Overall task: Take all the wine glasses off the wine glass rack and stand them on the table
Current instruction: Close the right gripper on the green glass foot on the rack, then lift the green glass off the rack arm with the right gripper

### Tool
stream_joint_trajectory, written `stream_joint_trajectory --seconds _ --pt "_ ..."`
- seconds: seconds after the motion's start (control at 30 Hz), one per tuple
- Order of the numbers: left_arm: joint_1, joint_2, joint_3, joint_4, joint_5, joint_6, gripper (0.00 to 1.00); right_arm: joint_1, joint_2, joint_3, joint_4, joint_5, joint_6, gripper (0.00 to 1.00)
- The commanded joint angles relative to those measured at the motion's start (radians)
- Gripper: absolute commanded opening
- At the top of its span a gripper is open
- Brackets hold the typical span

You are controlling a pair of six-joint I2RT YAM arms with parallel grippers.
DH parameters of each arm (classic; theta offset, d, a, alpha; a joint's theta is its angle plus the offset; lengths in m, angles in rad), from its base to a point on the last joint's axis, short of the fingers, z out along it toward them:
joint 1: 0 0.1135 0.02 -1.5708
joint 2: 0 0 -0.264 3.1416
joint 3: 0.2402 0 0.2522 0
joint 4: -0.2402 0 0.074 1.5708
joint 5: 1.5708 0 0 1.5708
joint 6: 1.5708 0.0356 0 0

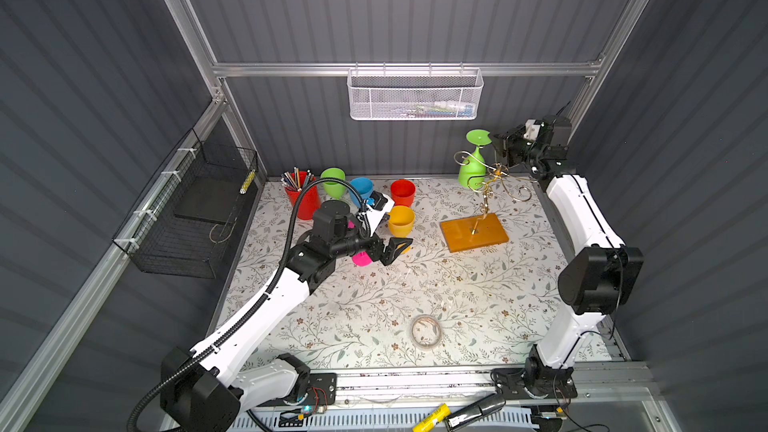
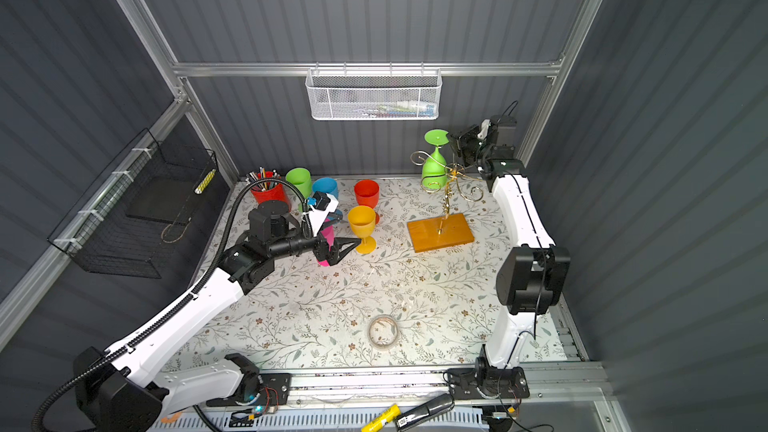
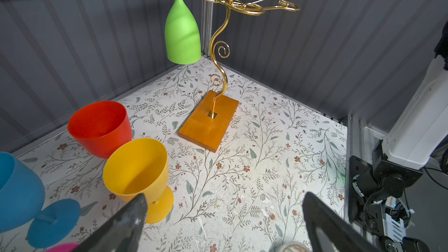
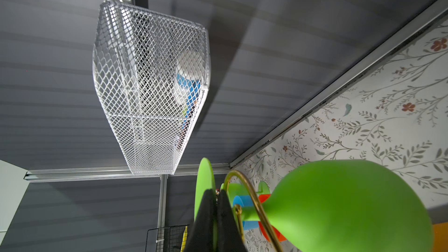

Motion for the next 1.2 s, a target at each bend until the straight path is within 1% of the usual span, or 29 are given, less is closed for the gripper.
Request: stream_joint_trajectory --seconds 0.0,0.37,0.73,0.87,1.0,1.17 --pt "-0.003 0.005 -0.007 0.016 0.014 -0.011 1.0 0.002 -0.049 -0.018 0.053 0.035 0.008 0.0" --pt "-0.003 0.003 -0.011 0.016 0.017 -0.015 1.0 -0.004 -0.049 0.003 0.053 0.094 -0.003 0.0" --pt "-0.003 0.0 -0.015 0.02 0.02 -0.014 1.0 -0.006 -0.054 0.023 0.025 0.164 -0.054 0.0" --pt "-0.003 -0.001 -0.014 0.019 0.021 -0.015 1.0 -0.013 -0.043 0.056 -0.001 0.164 -0.065 0.0" --pt "-0.003 -0.001 -0.014 0.02 0.021 -0.015 1.0 -0.017 -0.059 0.045 -0.008 0.164 -0.072 0.0" --pt "-0.003 0.004 -0.013 0.019 0.027 -0.019 1.0 -0.017 -0.105 -0.01 -0.002 0.164 -0.087 0.0"
